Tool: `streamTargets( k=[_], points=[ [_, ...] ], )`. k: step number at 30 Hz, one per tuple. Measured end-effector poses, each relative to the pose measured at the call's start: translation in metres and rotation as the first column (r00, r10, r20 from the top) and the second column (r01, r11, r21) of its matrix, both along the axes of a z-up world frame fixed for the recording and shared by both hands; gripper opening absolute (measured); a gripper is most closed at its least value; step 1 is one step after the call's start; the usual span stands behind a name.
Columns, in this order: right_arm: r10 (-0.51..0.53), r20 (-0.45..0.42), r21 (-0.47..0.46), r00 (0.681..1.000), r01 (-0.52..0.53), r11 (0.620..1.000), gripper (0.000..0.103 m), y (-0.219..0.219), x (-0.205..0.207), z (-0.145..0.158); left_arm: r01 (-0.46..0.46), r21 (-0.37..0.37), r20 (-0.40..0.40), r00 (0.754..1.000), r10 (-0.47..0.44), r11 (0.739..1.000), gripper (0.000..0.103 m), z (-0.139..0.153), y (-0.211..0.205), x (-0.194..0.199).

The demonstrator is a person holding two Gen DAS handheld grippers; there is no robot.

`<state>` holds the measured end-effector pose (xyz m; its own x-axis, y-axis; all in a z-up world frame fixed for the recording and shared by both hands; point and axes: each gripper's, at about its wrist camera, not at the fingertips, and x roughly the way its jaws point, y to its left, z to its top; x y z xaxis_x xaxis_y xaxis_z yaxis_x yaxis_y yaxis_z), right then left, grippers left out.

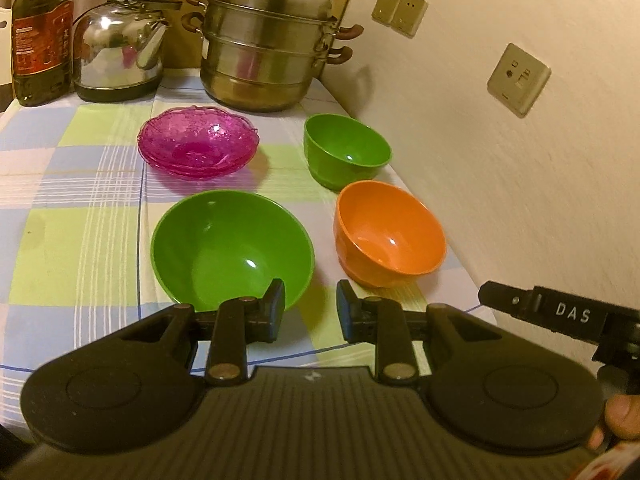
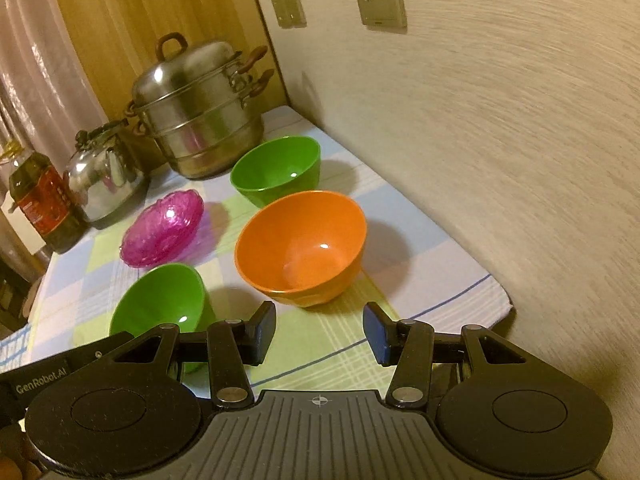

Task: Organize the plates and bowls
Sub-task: 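Withdraw both grippers from the stacked pink dishes, then move both grippers toward the rim of the orange bowl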

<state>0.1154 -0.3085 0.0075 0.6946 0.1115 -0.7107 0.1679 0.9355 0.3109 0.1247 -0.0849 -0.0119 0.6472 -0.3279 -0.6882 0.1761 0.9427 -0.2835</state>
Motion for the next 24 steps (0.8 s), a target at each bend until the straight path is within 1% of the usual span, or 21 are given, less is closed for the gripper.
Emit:
streamTargets(
  k=[6, 11, 19, 24],
  points=[
    [-0.015, 0.002, 0.019, 1.0, 0.015, 1.0, 0.049, -0.007, 0.0, -0.001, 0.005, 0.011, -0.014, 1.0, -0.005, 1.0, 0.024, -0.002, -0.007, 0.001],
    [-0.029, -0.002, 0.026, 1.0, 0.029, 0.999, 0.049, -0.015, 0.004, -0.004, 0.017, 0.007, -0.02, 1.0, -0.017, 1.0, 0.024, -0.003, -0.016, 0.005],
    [-0.085, 0.003, 0.028, 0.996, 0.084, 0.996, 0.049, -0.037, 0.011, -0.005, 0.07, -0.009, 0.006, 0.998, -0.07, 0.998, 0.024, -0.003, -0.043, 0.022],
    [-0.096, 0.001, 0.032, 0.995, 0.095, 0.995, 0.049, -0.045, 0.021, -0.01, 0.079, -0.015, 0.0, 0.997, -0.079, 0.997, 0.024, -0.01, -0.058, 0.038]
  ],
)
